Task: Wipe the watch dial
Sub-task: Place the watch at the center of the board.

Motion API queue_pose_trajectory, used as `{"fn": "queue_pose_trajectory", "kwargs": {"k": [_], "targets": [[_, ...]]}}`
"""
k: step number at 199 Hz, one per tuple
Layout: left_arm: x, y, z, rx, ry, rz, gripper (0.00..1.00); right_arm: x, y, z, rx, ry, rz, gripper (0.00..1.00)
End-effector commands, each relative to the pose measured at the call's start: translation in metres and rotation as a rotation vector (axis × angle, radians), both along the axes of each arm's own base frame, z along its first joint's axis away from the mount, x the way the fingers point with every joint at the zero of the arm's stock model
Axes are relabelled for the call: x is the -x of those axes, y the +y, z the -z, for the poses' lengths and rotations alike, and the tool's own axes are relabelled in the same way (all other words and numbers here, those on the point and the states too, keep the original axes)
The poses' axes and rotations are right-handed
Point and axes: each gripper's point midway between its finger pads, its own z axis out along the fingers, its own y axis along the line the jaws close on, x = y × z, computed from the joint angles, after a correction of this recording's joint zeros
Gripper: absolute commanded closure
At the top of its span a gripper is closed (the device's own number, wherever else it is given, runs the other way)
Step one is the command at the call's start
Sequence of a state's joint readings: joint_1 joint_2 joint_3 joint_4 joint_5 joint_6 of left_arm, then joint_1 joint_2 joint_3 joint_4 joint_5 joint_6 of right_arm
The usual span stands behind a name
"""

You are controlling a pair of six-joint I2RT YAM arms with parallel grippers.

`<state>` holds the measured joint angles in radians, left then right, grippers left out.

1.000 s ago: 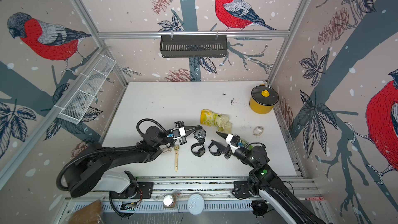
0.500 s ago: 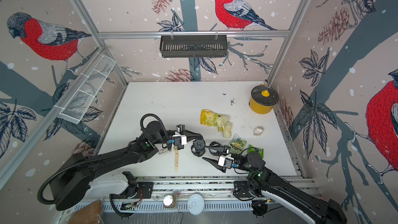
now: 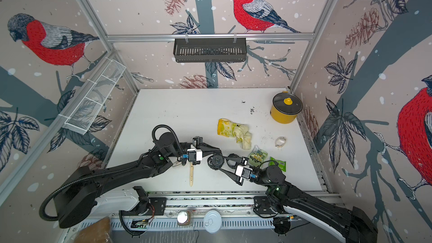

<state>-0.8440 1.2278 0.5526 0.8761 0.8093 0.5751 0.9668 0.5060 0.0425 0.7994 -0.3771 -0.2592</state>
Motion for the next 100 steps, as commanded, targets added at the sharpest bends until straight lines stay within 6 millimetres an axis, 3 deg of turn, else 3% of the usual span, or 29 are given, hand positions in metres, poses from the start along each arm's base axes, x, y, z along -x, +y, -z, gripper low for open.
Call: {"fn": "queue_pose_trajectory", "kwargs": {"k": [1,65,100], "targets": [[0.013,-0.001,-0.007,0.020,-0.026,0.058,1.00,-0.004,-0.005,-0.021,-0.083,0.001,0.027,0.56],[0.020,-0.003,-0.017,0.041,-0.052,0.078,1.00,0.008,0.005,-0.027,-0.088,-0.002,-0.076,0.62],[0.019,-0.003,-0.017,0.032,-0.078,0.055,1.00,0.017,0.009,-0.023,-0.055,-0.004,-0.140,0.54]]}}
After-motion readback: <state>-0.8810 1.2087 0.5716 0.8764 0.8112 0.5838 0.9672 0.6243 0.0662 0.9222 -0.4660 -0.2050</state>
